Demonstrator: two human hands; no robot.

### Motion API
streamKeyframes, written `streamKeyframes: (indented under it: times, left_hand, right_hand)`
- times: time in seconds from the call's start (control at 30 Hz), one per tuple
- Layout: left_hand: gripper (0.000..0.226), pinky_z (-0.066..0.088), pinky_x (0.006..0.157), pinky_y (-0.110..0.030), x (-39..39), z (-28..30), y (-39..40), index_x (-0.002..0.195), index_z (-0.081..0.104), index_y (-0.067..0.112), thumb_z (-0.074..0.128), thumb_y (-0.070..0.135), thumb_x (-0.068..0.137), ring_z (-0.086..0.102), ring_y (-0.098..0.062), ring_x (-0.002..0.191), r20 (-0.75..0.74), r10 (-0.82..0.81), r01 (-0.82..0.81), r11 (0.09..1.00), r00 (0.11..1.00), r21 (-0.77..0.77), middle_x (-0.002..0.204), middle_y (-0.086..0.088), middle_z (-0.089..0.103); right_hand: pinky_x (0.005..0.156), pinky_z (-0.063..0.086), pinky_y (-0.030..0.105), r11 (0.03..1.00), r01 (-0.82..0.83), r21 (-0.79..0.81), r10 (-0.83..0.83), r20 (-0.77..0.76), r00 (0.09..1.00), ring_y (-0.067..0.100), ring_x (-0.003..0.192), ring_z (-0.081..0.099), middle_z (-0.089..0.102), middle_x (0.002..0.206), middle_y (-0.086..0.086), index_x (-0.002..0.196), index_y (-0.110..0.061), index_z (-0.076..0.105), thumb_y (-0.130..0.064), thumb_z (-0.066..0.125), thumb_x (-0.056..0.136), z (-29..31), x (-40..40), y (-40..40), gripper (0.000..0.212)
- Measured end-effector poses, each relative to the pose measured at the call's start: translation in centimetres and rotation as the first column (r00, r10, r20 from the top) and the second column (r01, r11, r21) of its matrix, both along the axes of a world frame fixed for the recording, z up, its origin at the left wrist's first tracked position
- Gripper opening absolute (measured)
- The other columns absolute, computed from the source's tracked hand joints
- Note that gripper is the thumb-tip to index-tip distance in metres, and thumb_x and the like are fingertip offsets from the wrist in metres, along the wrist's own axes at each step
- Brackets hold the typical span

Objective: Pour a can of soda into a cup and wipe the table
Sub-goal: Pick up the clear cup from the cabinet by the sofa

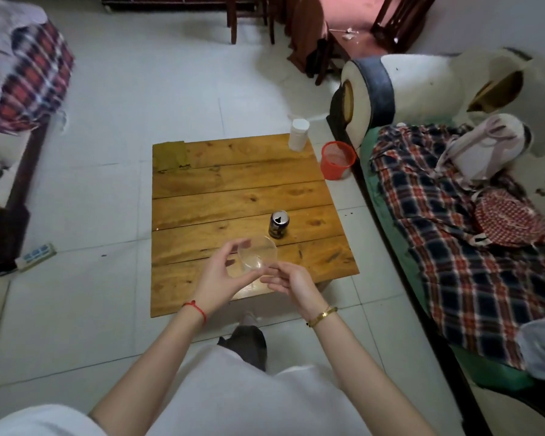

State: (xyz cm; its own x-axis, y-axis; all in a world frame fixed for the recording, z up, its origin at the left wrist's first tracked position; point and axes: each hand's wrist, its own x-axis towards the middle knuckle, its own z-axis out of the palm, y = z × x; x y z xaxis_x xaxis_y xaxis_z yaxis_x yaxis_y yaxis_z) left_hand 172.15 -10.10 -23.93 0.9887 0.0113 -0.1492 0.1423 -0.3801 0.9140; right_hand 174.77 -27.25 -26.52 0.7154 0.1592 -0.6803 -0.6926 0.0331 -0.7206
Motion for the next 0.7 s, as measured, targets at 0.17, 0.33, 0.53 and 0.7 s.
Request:
streamKeyframes:
  times: [0.17,0.33,0.53,0.7]
  left_hand:
    - [0.064,0.046,0.093,-0.014,3.7,-0.7,0.1,0.127,0.054,0.037,0.083,0.045,0.070,0.053,0.013,0.113,-0.012,0.070,-0.070,0.997,0.997,0.008,0.122,0.024,0.060]
    - [0.063,0.047,0.094,-0.018,7.5,-1.7,0.5,0.125,0.054,0.031,0.087,0.028,0.072,0.055,0.008,0.113,-0.039,0.129,-0.130,0.991,0.991,-0.014,0.123,0.017,0.061]
    - [0.068,0.048,0.099,-0.023,10.8,-3.3,1.0,0.128,0.053,0.023,0.088,0.021,0.070,0.058,-0.006,0.116,-0.057,0.138,-0.138,0.990,0.989,0.013,0.126,0.008,0.061]
    - [0.070,0.047,0.102,-0.028,12.9,-4.1,1.2,0.130,0.052,0.024,0.088,0.020,0.070,0.057,-0.003,0.117,-0.085,0.180,-0.179,0.984,0.980,0.013,0.127,0.009,0.061]
  right_hand:
    - [0.086,0.055,0.027,0.997,-0.040,-0.073,0.040,0.003,0.999,0.023,0.098,0.068,0.070,0.117,0.016,0.123,-0.002,0.063,-0.014,0.036,0.103,-0.8,4.6,-1.0,0.036]
    - [0.069,0.052,0.017,0.979,-0.024,-0.203,0.030,0.025,0.999,0.011,0.078,0.063,0.070,0.111,0.013,0.120,-0.003,0.065,-0.013,0.040,0.104,-2.5,9.6,-2.5,0.031]
    - [0.072,0.051,0.021,0.947,0.004,-0.322,0.028,0.096,0.995,0.011,0.079,0.060,0.068,0.091,0.001,0.118,-0.002,0.064,-0.008,0.046,0.102,-5.3,14.4,-4.1,0.025]
    - [0.094,0.051,0.051,0.885,-0.022,-0.465,0.092,0.128,0.988,0.032,0.087,0.062,0.071,0.108,0.019,0.109,-0.011,0.065,-0.008,0.050,0.099,-7.0,18.1,-4.4,0.018]
